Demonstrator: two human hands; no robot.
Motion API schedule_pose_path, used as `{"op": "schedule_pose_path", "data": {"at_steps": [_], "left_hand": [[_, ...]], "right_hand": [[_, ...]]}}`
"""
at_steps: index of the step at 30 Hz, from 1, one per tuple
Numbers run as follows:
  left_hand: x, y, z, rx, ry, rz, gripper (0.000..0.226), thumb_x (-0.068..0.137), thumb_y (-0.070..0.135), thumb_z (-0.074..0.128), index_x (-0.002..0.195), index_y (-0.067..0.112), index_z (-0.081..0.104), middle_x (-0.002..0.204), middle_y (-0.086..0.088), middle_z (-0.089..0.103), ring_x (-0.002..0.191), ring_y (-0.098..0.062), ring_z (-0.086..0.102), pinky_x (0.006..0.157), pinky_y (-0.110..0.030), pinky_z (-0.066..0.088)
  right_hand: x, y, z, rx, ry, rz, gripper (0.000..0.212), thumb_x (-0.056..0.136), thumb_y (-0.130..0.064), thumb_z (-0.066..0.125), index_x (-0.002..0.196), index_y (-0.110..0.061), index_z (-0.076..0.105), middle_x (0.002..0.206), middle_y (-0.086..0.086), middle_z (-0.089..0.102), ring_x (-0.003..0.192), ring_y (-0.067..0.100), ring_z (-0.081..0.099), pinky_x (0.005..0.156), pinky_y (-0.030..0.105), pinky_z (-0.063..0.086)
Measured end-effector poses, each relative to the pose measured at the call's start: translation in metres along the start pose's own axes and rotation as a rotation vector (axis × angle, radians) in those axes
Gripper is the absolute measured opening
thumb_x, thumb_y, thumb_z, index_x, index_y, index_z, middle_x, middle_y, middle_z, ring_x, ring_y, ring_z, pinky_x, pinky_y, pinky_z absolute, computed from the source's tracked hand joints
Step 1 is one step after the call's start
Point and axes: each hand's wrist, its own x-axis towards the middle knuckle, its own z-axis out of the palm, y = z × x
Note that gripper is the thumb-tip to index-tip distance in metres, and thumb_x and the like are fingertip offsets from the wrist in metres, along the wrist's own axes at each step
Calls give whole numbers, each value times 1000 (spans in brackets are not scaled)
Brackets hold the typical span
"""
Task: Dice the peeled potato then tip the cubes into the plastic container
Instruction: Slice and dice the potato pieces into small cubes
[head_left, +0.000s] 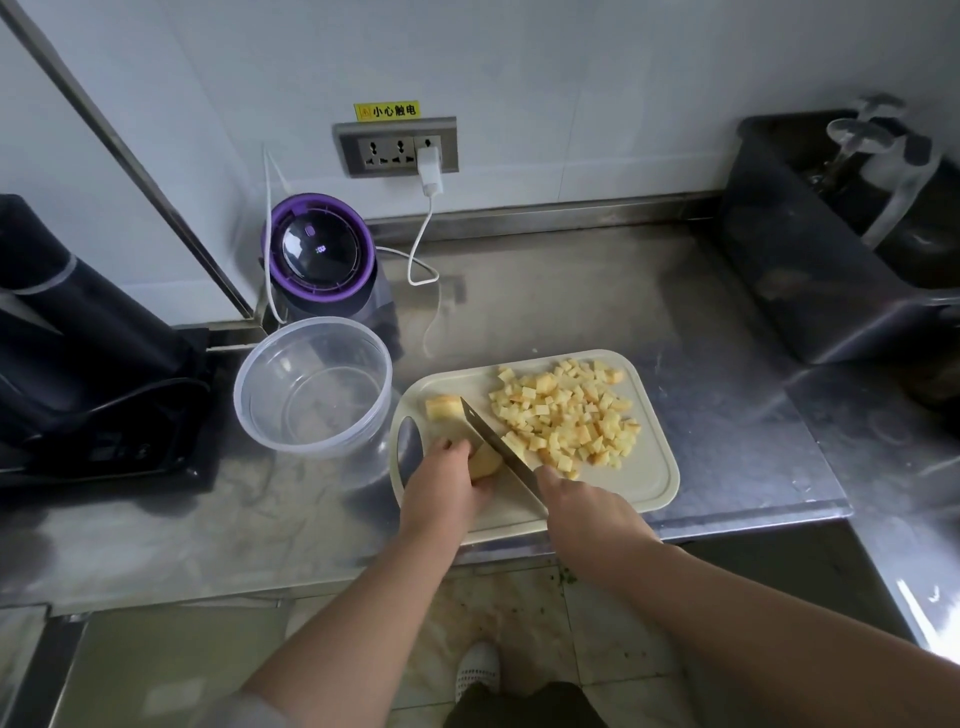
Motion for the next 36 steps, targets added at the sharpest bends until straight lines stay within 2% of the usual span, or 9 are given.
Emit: {"op": "schedule_pose_path", "data": {"at_steps": [5,8,12,19,22,29,32,36], "left_hand": [[-4,-6,-3,-23,-10,17,46,85,44,64,125,21,57,125,3,48,107,-17,55,79,-28,46],[-7,-6,-7,-6,52,51,50,83,49,65,125,23,57,126,6,50,112,-15,54,84,-30,46],[-10,-5,-11,20,85,66,43,86,45,64,122,23,59,121,4,57,109,-15,57,80,-27,46],[-9,-2,-13,96,87,67,32,91,43,57,112,20,64,109,2,63,97,-16,61,69,-23,40],[-8,-2,-13,98,94,73,31,91,42,58,112,20,64,108,3,64,97,-15,61,68,-21,39],[-6,-2,-13,104,76,68,30,91,42,57,110,20,65,107,3,64,96,-15,62,67,-21,37],[-6,-1,-13,104,71,57,30,91,43,57,111,21,64,106,4,65,96,-15,62,66,-21,37],[-6,0,-14,112,77,62,27,91,41,56,108,22,63,101,6,65,93,-13,62,63,-21,34]], "right_hand": [[-5,3,-2,-31,24,-5,41,93,2,41,128,-16,32,73,-4,39,68,20,51,63,32,41],[-10,4,-6,-47,69,-25,43,92,2,40,130,-17,30,72,-3,41,61,18,49,61,33,42],[-19,2,-7,-64,30,-60,42,93,1,40,130,-18,31,81,0,50,79,23,63,71,37,54],[-21,-1,-4,-77,36,-72,44,93,4,41,130,-17,31,80,0,49,71,18,55,61,30,45],[-20,-1,-3,-79,50,-69,42,93,4,42,128,-17,32,79,-1,49,71,18,57,60,30,46],[-17,-3,-1,-87,38,-80,41,94,1,43,130,-15,30,81,-1,49,63,14,50,48,23,35],[-14,-4,4,-73,34,-82,44,97,-2,45,135,-16,29,85,0,51,63,11,50,49,21,38],[-11,-2,9,-38,-29,-50,45,99,-6,47,139,-18,28,94,3,59,78,15,64,64,25,53]]}}
